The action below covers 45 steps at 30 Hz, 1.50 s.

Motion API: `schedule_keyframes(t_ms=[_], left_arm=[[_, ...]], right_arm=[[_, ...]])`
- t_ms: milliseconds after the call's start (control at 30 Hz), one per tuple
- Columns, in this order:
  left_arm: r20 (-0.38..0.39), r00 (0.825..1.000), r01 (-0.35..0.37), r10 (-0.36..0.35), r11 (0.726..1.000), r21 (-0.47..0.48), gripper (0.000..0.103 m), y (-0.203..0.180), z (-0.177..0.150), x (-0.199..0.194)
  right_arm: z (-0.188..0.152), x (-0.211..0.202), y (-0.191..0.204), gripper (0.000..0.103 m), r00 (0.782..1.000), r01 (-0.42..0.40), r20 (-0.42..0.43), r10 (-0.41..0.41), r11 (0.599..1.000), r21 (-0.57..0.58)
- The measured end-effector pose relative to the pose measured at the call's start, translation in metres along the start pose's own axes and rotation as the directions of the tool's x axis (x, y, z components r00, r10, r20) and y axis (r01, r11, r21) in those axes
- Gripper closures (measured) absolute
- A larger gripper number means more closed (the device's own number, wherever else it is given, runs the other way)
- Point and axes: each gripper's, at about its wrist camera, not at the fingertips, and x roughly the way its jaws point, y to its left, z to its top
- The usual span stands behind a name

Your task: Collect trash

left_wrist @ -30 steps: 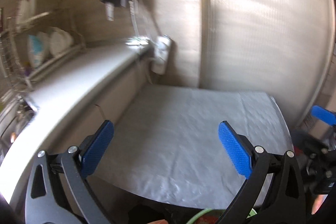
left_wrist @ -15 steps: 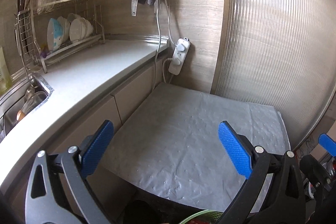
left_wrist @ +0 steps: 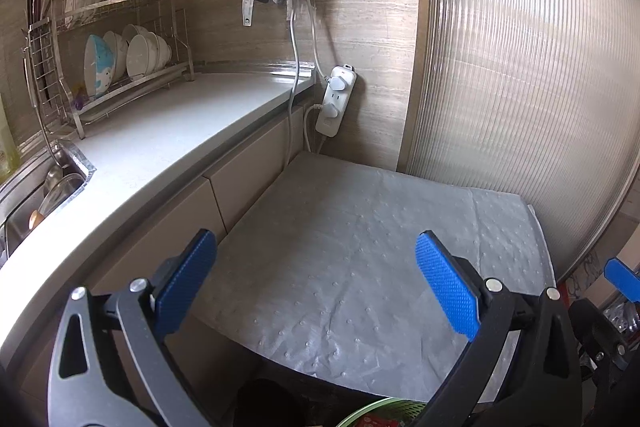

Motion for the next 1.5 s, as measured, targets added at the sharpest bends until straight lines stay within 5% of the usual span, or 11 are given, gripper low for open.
schedule_keyframes(t_ms=[1500], left_arm=[[-0.018, 1.0, 0.007, -0.007, 1.0, -0.005, 0.008, 0.003, -0.001, 0.007]], right_arm=[[-0.005, 0.013, 0.008, 0.002, 0.999, 0.001, -0.043, -0.001, 1.0, -0.011]])
